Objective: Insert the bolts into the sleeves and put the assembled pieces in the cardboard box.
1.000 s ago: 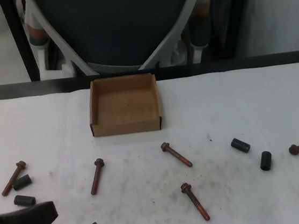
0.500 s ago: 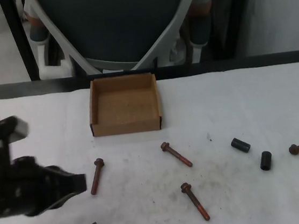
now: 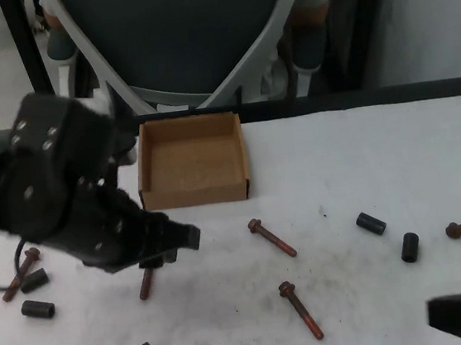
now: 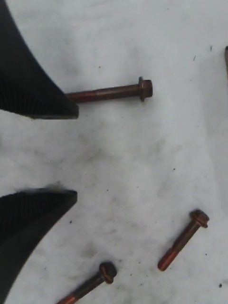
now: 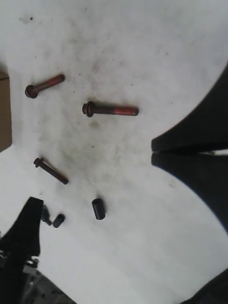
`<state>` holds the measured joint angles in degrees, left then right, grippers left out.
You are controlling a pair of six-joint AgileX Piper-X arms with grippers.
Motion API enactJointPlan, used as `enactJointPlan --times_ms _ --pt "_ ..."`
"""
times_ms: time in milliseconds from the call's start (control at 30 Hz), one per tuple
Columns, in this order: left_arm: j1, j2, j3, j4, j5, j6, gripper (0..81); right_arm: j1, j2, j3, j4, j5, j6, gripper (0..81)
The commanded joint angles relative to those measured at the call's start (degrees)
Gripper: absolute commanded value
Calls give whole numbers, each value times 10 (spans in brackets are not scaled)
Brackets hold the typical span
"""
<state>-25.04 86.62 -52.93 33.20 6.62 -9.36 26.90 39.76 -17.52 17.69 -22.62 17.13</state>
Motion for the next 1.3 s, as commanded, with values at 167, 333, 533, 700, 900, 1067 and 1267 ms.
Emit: enactJointPlan --times_ms 167,333,533,700,900,1067,1267 --pt "-3 98 -75 66 -72 36 437 22 217 -159 116 10 -81 3" --pt "-1 152 -97 63 -79 52 437 22 337 -276 231 134 -164 3" --pt "-1 192 -114 21 -87 73 437 22 416 -379 284 236 -251 3" --pt "14 211 -114 -13 -91 83 435 21 429 -411 267 249 -307 70" --pt "47 232 -114 -14 -89 111 176 21 433 -414 219 323 -339 446" --pt "58 226 -114 -21 -35 133 4 12 478 -429 243 344 -368 385" --pt "58 170 -52 -115 30 117 8 -21 559 -459 266 335 -385 384"
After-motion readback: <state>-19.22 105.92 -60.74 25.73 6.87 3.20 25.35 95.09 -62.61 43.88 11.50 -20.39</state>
